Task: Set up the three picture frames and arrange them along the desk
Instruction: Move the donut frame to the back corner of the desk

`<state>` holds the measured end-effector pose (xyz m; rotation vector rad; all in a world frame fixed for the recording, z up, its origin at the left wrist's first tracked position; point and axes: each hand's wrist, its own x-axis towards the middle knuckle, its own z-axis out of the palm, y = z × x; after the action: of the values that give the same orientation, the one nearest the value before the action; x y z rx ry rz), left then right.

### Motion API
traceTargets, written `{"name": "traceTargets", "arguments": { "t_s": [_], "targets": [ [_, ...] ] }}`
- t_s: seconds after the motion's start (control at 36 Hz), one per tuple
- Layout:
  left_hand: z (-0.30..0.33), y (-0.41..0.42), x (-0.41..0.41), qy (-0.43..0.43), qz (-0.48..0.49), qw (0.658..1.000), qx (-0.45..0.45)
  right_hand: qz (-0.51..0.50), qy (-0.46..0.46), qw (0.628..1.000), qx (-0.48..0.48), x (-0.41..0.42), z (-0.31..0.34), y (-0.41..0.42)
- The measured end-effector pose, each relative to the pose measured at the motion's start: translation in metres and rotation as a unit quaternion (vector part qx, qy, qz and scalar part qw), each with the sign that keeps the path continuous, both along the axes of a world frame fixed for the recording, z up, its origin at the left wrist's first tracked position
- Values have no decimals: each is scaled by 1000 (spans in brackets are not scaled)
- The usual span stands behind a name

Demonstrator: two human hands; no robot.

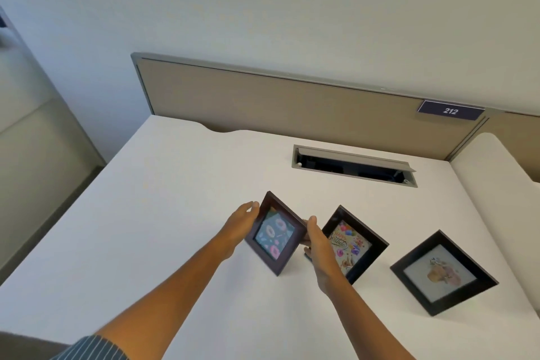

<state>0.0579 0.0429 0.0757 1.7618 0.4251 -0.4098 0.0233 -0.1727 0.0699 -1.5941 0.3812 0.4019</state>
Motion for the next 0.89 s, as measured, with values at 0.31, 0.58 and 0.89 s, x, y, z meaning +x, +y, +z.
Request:
{"name": "traceTargets", "arguments": {
  "t_s": [0.31, 0.58, 0.89],
  "targets": [
    [-11, 1, 18, 1, -60, 997, -45, -51, 60, 997, 23, 4, -8, 9],
    [-17, 10, 27, -21, -81, 996, -17, -62, 81, 991, 89, 10, -19, 16],
    [-20, 48, 42, -51, -23, 998, -13, -35, 55, 995, 75, 56, -12, 53]
  ]
}}
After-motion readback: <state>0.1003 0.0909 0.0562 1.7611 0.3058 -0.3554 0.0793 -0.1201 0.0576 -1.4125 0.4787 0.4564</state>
